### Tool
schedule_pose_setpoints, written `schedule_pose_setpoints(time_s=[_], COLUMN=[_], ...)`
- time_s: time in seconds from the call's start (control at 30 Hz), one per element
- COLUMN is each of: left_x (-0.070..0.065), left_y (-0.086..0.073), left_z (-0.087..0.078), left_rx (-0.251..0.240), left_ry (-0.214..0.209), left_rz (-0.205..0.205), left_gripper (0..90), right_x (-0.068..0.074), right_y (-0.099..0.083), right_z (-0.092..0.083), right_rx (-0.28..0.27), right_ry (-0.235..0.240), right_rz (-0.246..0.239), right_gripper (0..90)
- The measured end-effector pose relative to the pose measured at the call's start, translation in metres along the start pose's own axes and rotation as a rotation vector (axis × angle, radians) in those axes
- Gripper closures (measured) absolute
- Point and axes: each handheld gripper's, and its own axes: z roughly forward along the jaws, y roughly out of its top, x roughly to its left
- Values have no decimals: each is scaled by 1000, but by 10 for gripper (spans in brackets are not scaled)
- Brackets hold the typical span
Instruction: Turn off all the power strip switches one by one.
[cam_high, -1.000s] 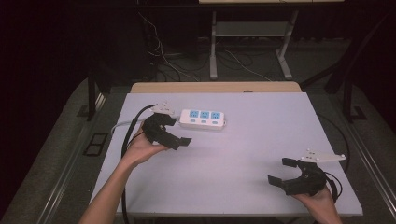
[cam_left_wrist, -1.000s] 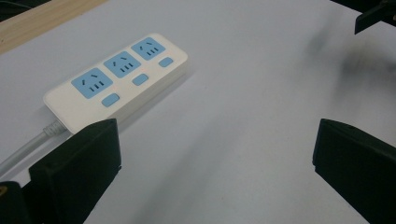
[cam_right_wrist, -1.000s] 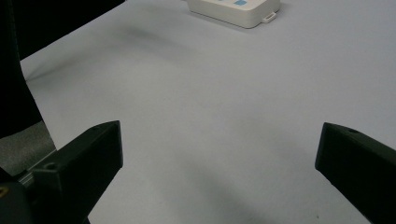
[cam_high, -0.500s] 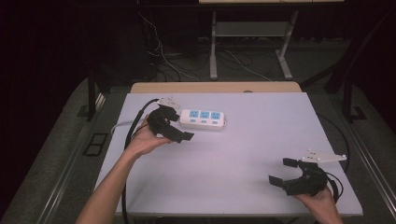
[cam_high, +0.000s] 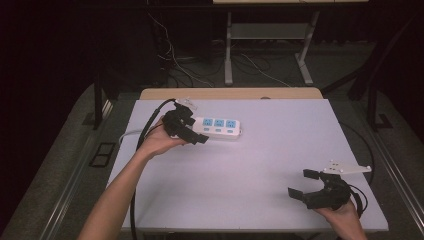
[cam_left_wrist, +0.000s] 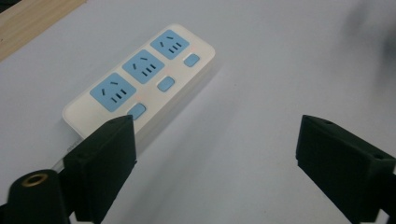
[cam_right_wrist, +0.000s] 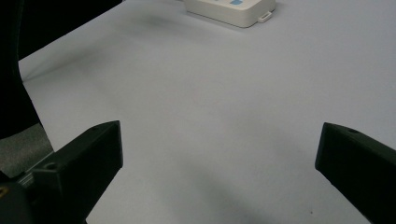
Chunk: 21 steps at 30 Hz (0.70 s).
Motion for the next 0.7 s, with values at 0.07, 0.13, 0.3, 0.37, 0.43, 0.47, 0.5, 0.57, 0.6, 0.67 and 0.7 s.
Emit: schedule_pose_setpoints(time_s=[0.07, 0.13, 0.3, 0.37, 0.43, 0.47, 0.5, 0.57, 0.6, 0.67, 0.7], left_x=[2, 3, 7, 9, 10, 11, 12, 15, 15, 17, 18], left_y=[4, 8, 18, 20, 23, 24, 25, 27, 28, 30, 30], left_z=[2, 3, 4, 5, 5, 6, 6, 8, 8, 10, 11], left_rx=[2, 14, 22, 24, 31, 33, 33, 36, 37, 32, 27], left_ry=[-7, -7, -3, -3, 5, 5, 5, 13, 15, 17, 20], left_rz=[1, 8, 12, 13, 20, 22, 18, 20, 22, 22, 18], left_gripper=[131, 137, 180, 193, 240, 257, 257, 318, 318, 355, 389], right_x=[0, 0, 2, 2, 1, 1, 1, 1, 1, 1, 2], right_y=[0, 0, 0, 0, 0, 0, 0, 0, 0, 1, 1], right_z=[0, 1, 1, 0, -1, -1, -1, -1, -1, 0, 0], right_rx=[0, 3, -2, -5, -12, -14, -14, -12, -12, -12, -15], right_ry=[2, 4, 0, -1, -6, -7, -7, -7, -7, -7, -9], right_rz=[2, -1, -7, -6, -2, 0, 0, -2, -2, -5, -7], right_gripper=[6, 6, 6, 6, 6, 6, 6, 6, 6, 6, 6])
